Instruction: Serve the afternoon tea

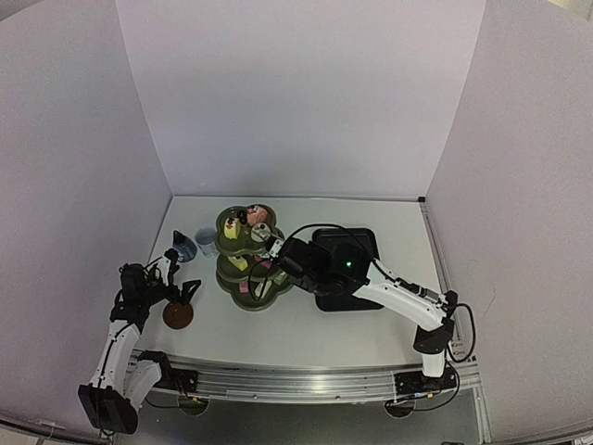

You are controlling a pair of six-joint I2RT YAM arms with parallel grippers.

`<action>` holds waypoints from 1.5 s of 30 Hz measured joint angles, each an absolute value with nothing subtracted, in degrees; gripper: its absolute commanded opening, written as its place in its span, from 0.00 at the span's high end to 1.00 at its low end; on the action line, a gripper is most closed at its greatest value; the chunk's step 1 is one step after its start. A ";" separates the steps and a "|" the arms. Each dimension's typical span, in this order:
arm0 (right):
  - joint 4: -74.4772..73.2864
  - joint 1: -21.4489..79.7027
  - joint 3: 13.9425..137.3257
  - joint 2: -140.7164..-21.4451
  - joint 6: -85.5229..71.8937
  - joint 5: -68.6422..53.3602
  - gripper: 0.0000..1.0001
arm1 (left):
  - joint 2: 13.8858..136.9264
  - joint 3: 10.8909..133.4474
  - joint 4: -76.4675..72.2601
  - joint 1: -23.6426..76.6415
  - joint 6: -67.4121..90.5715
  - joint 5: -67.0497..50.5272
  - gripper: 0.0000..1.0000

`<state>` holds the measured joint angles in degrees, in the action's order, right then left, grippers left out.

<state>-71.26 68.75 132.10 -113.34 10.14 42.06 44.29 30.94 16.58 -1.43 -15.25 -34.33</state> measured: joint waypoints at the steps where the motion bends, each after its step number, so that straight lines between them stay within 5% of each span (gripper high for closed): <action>1: -71.26 68.75 132.11 -113.34 10.11 41.87 0.74 | 44.34 30.94 16.58 -1.43 -15.25 -34.33 0.00; 34: -71.04 68.25 132.58 -108.33 7.07 39.57 0.76 | 44.38 30.94 16.58 -1.43 -16.46 -34.30 0.00; 45: -66.01 46.88 121.29 -104.84 -13.02 35.21 0.77 | 45.06 30.94 15.53 -1.43 -9.91 -31.77 0.00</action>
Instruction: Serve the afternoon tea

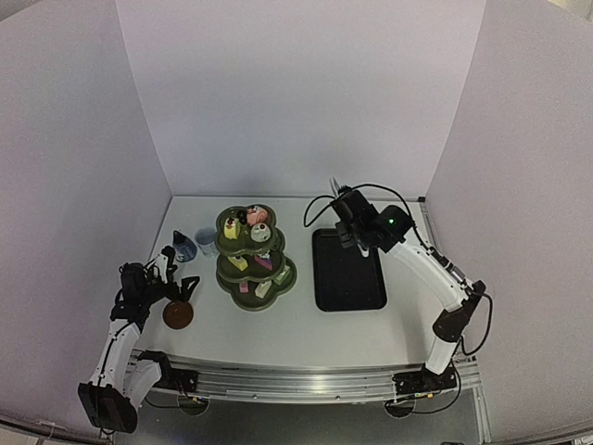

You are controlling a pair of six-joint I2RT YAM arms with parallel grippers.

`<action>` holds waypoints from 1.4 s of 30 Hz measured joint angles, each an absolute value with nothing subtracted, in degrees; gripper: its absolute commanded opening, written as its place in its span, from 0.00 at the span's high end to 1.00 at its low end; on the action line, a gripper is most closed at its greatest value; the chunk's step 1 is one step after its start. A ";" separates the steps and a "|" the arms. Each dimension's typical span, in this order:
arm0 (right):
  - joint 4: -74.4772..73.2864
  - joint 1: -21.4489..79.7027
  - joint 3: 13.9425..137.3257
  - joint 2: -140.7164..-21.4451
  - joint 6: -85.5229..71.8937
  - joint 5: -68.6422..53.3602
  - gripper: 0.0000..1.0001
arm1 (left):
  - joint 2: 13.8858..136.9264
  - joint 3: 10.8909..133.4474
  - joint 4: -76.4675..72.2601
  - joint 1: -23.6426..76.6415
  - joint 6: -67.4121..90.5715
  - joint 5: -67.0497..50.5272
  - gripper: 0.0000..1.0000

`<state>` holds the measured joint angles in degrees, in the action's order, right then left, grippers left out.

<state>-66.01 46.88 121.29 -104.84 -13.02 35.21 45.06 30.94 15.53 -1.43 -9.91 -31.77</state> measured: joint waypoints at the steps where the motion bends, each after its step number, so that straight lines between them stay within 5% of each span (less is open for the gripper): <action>1: -64.99 44.75 117.72 -104.04 -15.14 34.30 0.77 | 45.06 30.94 15.07 -1.43 -8.81 -31.18 0.00; 13: -48.33 34.94 76.24 -97.27 -32.68 17.64 0.77 | 44.95 30.87 13.87 -1.43 -3.26 -28.23 0.00; 33: -33.75 35.14 63.09 -102.93 -37.82 12.88 0.73 | 44.95 30.50 13.49 -1.43 -2.96 -27.25 0.00; 42: -32.55 35.14 63.00 -103.59 -37.82 13.08 0.63 | 44.99 30.50 13.61 -1.43 -3.30 -27.16 0.00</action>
<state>-32.55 35.14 63.00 -103.59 -37.82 13.08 44.99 30.50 13.61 -1.43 -3.30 -27.16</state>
